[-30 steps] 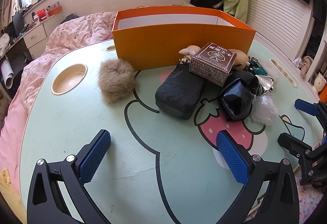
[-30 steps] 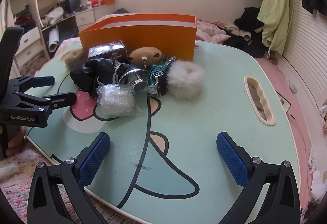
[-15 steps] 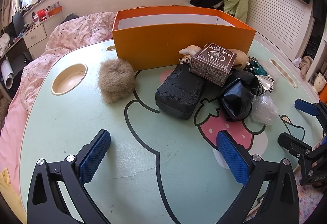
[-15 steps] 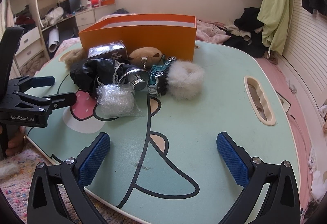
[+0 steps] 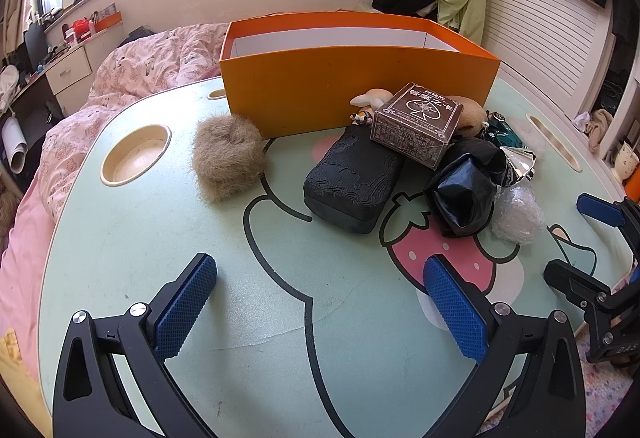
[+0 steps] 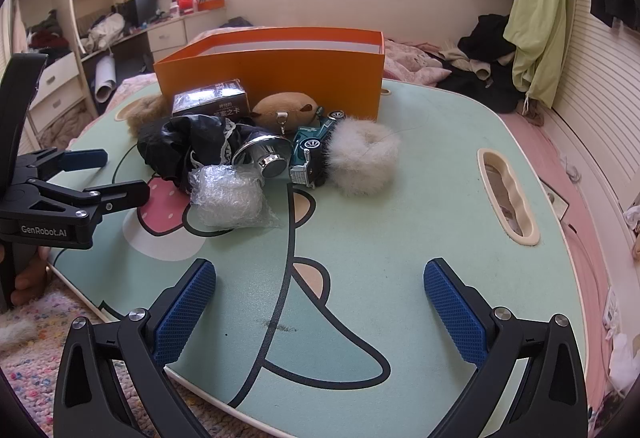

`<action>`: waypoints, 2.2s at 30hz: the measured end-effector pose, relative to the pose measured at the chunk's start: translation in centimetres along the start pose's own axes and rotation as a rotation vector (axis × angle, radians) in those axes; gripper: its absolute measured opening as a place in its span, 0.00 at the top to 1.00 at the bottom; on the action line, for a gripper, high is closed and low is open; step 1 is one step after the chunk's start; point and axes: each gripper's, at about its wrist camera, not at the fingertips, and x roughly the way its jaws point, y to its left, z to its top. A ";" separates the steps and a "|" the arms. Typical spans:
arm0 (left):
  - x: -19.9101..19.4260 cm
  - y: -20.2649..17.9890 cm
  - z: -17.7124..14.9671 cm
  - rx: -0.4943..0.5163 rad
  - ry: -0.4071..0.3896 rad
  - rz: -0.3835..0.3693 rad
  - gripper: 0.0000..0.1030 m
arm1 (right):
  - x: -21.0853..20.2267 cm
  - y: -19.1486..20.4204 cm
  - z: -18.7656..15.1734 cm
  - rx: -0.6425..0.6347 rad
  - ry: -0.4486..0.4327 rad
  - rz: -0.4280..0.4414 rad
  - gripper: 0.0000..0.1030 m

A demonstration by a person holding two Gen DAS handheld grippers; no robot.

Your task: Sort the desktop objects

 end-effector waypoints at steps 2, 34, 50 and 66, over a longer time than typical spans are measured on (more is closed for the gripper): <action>0.0 0.0 0.0 0.001 0.000 -0.001 0.00 | 0.0 0.0 0.0 0.000 0.000 0.000 0.00; -0.5 0.9 0.1 -0.013 -0.013 -0.052 0.00 | 0.0 -0.1 0.1 0.037 -0.014 -0.034 0.00; 3.4 5.7 7.4 -0.024 0.059 -0.001 0.24 | -0.1 -0.3 0.0 0.049 -0.024 -0.048 0.00; -1.7 1.8 1.7 0.021 -0.005 -0.068 0.63 | -2.0 -3.6 2.1 0.246 -0.145 -0.035 0.00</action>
